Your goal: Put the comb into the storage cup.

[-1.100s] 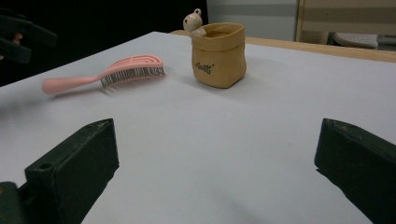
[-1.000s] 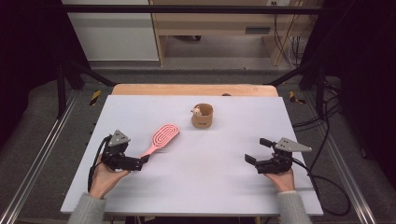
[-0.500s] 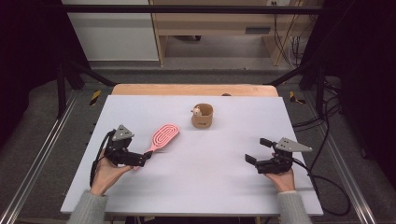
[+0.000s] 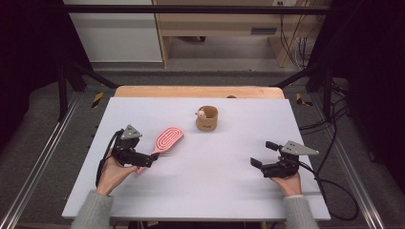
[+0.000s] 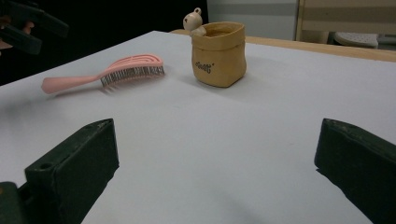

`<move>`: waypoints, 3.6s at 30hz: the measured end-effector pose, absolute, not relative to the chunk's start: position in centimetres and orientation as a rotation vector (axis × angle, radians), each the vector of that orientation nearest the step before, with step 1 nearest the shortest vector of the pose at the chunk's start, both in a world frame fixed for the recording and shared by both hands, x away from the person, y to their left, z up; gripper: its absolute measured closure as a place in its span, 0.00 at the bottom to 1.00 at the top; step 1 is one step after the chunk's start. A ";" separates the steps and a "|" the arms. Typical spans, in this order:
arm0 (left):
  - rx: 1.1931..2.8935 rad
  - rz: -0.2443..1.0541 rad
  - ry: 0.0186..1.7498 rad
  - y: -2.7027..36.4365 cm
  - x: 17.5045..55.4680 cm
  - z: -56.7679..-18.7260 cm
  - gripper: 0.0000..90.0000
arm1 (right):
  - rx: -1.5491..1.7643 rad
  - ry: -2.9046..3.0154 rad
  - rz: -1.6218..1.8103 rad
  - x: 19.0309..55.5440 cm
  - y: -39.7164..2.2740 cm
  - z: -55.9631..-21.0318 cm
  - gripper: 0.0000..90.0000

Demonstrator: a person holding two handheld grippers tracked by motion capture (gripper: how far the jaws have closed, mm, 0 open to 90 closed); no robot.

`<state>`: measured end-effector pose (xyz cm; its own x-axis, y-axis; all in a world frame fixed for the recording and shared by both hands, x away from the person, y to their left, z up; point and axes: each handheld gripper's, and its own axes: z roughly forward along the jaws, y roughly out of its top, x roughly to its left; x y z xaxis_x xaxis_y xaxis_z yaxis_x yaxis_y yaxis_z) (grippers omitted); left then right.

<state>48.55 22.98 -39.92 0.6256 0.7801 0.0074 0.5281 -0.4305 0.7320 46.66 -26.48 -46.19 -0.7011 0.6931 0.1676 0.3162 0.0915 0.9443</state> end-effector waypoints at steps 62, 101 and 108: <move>2.271 0.381 1.099 22.0 51.6 -44.9 0.31 | 0.996 2.059 1.640 46.7 -26.4 -46.3 0.00; 2.370 0.386 1.081 21.0 52.3 -45.5 0.71 | 0.998 2.057 1.639 46.8 -26.4 -46.3 0.00; 2.381 0.388 1.087 20.9 52.4 -45.5 0.73 | 0.998 2.059 1.638 46.8 -26.4 -46.3 0.00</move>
<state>52.36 20.94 -45.53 0.6421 0.7648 0.0528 0.6252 -0.5624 0.5411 46.76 -26.44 -46.26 -0.7017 0.6927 0.1666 0.3180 0.0953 0.9433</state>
